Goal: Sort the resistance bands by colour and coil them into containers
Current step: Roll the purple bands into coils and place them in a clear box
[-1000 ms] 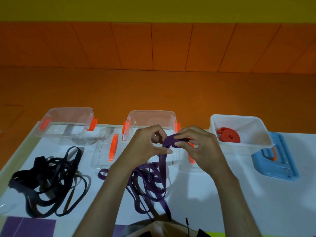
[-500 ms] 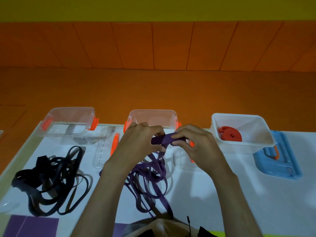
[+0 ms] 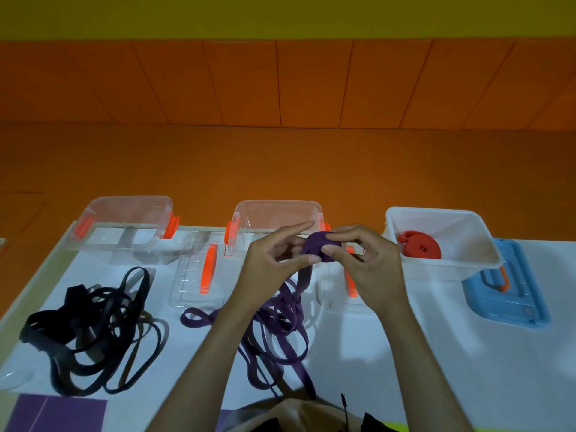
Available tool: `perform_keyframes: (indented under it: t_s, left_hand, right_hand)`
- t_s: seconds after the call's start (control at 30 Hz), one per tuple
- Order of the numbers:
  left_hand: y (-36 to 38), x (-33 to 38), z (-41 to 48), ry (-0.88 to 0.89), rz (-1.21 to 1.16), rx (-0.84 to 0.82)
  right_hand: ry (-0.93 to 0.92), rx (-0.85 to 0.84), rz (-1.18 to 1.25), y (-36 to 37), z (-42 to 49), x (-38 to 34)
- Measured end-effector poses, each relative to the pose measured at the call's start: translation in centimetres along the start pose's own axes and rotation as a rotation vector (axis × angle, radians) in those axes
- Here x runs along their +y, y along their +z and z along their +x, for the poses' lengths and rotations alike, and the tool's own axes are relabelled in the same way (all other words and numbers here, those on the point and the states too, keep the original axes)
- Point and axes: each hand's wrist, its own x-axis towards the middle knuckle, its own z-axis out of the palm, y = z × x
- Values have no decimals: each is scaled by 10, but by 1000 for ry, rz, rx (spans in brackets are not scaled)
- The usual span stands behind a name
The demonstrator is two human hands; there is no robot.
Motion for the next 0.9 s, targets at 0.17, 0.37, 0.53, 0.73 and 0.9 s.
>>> perform_keyframes:
  t_s: [0.17,0.37,0.53,0.73,0.9]
  left_hand:
    - [18,0,-4,38,-137,119]
    - [18,5,-2,77,-30,65]
    - [31,6,-8,150,-89,225]
    - [21,14,-2,144,0,149]
    - [21,14,-7,193,64,116]
  right_hand:
    - [91,116,197,4,-2,8]
    - [134,-11,177,-3,3,5]
    - [93,48,200,-8,9,0]
    - [156,42,322,2,1,5]
    - [121,21,227,-10,6,-3]
